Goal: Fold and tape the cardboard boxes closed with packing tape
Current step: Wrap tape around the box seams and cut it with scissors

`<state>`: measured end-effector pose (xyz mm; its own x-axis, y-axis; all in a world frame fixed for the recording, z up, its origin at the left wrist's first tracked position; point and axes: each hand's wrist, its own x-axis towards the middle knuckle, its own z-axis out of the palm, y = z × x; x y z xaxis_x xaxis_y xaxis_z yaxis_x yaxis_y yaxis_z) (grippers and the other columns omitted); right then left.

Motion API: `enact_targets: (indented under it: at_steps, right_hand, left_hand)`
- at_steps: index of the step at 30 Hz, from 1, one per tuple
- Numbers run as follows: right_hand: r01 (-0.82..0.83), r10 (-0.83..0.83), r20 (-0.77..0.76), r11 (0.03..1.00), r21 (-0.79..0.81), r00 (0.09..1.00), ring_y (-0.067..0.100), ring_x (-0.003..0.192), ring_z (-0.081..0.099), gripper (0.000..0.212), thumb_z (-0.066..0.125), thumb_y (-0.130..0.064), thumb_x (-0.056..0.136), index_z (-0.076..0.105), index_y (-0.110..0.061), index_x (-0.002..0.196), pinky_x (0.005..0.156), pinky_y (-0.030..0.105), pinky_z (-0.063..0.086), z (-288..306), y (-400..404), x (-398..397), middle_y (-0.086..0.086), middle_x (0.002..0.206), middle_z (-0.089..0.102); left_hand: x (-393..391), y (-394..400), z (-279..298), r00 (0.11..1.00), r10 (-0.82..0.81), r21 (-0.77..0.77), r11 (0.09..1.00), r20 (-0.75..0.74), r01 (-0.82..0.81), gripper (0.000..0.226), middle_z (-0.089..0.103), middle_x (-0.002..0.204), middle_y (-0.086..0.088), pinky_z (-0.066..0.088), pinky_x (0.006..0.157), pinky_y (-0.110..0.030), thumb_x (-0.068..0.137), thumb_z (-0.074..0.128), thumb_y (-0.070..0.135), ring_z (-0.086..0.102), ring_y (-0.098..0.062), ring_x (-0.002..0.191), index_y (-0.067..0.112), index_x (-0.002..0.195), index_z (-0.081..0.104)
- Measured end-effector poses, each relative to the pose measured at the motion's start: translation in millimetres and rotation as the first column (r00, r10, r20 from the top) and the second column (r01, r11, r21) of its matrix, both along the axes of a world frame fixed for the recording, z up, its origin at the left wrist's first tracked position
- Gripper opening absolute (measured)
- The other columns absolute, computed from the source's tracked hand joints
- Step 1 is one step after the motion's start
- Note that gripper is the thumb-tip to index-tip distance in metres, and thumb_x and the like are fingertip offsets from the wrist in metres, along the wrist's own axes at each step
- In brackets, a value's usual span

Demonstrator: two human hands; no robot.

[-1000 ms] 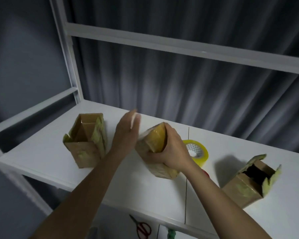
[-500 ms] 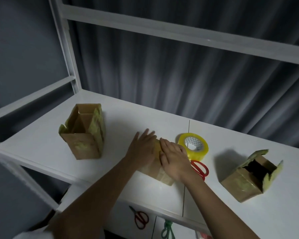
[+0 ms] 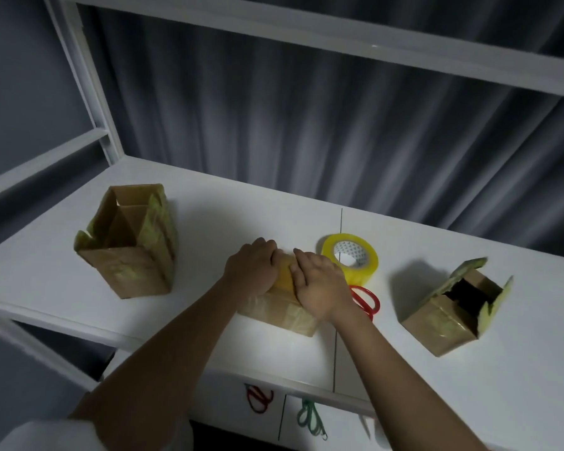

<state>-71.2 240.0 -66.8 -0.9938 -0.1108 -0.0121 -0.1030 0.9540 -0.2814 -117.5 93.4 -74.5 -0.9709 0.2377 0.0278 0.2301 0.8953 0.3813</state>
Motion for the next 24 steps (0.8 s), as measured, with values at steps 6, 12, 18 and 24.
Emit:
enact_targets:
  at_steps: [6, 12, 18, 24]
  right_hand:
    - [-0.082, 0.082, -0.035, 0.996, -0.015, 0.996, 0.012, 0.145, -0.012, 0.084, 0.020, -0.071, 0.085, 0.000, -0.026, 0.153, 0.117, 0.035, -0.002, -14, 24, 38, -0.010, 0.158, -0.011]
    - [-0.158, 0.164, -0.007, 0.935, -0.318, 0.986, 0.011, 0.142, 0.015, 0.079, 0.050, -0.069, 0.078, 0.037, -0.029, 0.146, 0.116, 0.030, 0.014, -6, 35, 14, -0.008, 0.155, 0.023]
    - [0.118, 0.093, 0.267, 0.726, -0.678, 0.959, 0.010, 0.100, 0.065, 0.029, 0.062, -0.044, 0.089, 0.071, -0.023, 0.106, 0.088, 0.022, 0.046, 13, 17, -32, -0.010, 0.101, 0.071]
    - [-0.122, 0.119, -0.060, 0.991, -0.060, 0.991, 0.017, 0.147, -0.001, 0.050, 0.024, -0.036, 0.104, 0.020, -0.020, 0.152, 0.119, 0.040, 0.002, -24, -15, -37, -0.003, 0.160, 0.011]
  left_hand:
    - [-2, 2, -2, 0.999, 0.030, 0.038, 0.999, -0.014, -0.029, 0.034, 0.051, 0.105, -0.009, 0.045, 0.085, -0.039, 0.100, 0.026, 0.035, 0.052, -0.029, 0.099, 0.011, 0.103, 0.051]
    - [12, -16, 10, 0.992, -0.005, 0.403, 0.914, -0.125, 0.055, 0.042, 0.056, 0.125, -0.002, 0.034, 0.104, -0.029, 0.101, 0.024, 0.032, 0.048, -0.019, 0.118, 0.016, 0.119, 0.059]
    - [29, -28, -21, 0.901, -0.224, -0.186, 0.969, -0.371, 0.164, 0.054, 0.051, 0.137, -0.014, 0.039, 0.103, -0.050, 0.095, 0.031, 0.038, 0.046, -0.032, 0.128, 0.006, 0.133, 0.050]
    - [0, -21, -24, 0.980, -0.097, -0.219, 0.974, -0.176, 0.057, 0.080, 0.039, 0.148, -0.013, 0.030, 0.107, -0.051, 0.092, -0.013, 0.042, 0.037, -0.029, 0.136, 0.006, 0.141, 0.039]
